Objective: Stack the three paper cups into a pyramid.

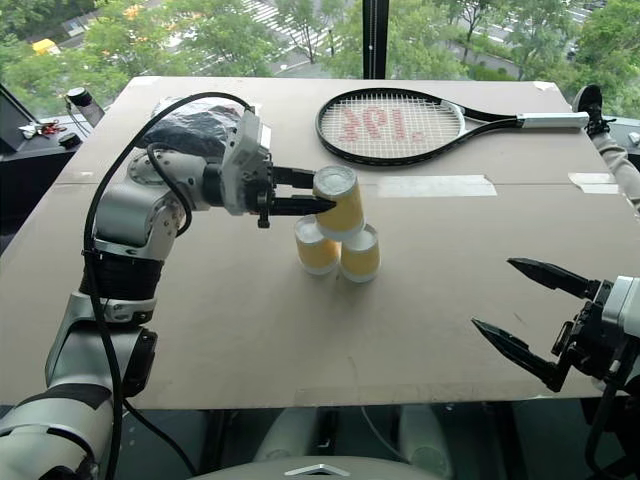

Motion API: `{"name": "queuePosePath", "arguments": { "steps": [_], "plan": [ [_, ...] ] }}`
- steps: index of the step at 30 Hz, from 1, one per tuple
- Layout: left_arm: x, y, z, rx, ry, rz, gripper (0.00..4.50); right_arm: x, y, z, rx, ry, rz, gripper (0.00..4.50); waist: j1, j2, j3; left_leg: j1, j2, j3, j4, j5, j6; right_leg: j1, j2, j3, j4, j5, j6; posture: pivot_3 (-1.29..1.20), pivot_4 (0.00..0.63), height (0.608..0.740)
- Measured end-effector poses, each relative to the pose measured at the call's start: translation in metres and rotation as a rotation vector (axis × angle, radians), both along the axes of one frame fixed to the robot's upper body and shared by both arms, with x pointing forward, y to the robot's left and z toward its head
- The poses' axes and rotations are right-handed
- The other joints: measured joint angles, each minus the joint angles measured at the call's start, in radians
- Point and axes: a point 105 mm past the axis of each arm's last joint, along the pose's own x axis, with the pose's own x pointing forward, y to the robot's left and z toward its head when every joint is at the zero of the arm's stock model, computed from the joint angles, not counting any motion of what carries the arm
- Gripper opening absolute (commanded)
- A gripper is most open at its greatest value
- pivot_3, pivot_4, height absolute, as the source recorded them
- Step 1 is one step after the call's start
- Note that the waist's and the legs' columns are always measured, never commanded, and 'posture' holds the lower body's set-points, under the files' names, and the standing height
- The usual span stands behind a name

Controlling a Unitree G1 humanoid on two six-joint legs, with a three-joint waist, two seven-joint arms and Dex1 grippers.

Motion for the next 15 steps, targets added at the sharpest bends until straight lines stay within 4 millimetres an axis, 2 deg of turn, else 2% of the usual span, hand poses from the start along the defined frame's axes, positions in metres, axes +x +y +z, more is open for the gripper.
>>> {"name": "queuePosePath", "arguments": {
  "steps": [8, 14, 15],
  "plan": [
    [0.0005, 0.0031, -0.0058, 0.007, -0.006, 0.018, 1.79, -0.0004, -0.0010, -0.0009, 0.004, -0.003, -0.012, 4.50, 0.002, 0.000, 0.000, 0.000, 0.000, 0.000, 0.000, -0.001, 0.001, 0.000, 0.000, 0.000, 0.000, 0.000, 0.000, 0.00, 0.150, 0.740],
    [0.0024, -0.0028, -0.0055, -0.035, -0.003, 0.028, 4.47, -0.0008, -0.0009, -0.0005, 0.003, -0.008, -0.010, 4.50, 0.002, 0.000, 0.000, 0.000, 0.000, 0.000, 0.001, 0.000, 0.001, 0.000, 0.000, 0.000, 0.000, 0.000, 0.000, 0.00, 0.150, 0.740],
    [0.0021, -0.0033, -0.0053, -0.046, 0.003, 0.027, 4.47, -0.0008, -0.0009, -0.0006, 0.002, -0.007, -0.010, 4.50, 0.002, 0.000, 0.000, 0.000, 0.000, 0.000, 0.001, 0.000, 0.001, 0.000, 0.000, 0.000, 0.000, 0.000, 0.000, 0.00, 0.150, 0.740]
  ]
}}
